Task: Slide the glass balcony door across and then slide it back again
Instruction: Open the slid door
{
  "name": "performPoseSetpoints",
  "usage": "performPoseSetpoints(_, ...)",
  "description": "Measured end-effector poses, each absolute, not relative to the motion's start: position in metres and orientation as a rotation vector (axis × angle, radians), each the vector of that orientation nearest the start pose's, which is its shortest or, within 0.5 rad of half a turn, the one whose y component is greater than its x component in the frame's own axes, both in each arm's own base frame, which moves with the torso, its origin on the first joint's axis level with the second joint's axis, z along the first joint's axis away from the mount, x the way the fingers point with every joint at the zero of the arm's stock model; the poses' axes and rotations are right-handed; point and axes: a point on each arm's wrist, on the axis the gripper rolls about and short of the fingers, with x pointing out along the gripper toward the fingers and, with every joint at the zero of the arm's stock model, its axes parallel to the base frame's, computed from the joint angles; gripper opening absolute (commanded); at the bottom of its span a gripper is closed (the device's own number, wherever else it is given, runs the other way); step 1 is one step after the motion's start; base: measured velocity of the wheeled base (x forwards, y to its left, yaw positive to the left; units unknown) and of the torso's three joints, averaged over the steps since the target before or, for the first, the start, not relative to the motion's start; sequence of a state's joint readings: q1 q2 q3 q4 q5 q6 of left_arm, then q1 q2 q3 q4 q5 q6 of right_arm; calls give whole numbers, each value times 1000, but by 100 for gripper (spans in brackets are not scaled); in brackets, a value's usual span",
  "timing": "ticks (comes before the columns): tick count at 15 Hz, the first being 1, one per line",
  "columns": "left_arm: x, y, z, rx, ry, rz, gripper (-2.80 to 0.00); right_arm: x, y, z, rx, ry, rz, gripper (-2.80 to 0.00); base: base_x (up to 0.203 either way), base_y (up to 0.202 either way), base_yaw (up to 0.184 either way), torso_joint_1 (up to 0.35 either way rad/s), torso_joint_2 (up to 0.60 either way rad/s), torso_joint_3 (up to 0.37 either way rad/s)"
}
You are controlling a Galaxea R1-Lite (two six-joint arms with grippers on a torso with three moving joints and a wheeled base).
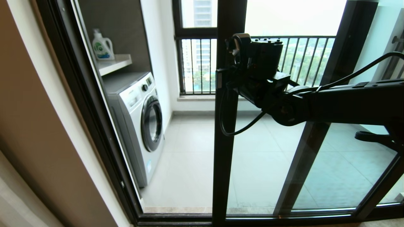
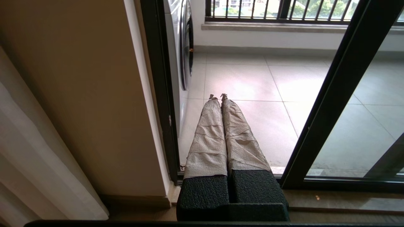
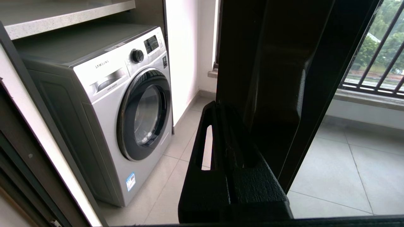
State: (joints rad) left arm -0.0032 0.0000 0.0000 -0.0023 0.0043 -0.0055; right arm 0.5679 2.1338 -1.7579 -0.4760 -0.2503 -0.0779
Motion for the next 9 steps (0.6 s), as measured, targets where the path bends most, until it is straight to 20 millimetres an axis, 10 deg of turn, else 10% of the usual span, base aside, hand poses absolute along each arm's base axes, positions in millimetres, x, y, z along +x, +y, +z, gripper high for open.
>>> performPoseSetpoints(9,-23,0,76,-6,-3,1,-280,401,202,271,-40,-104,229,-280,0,0,0,0,0,0)
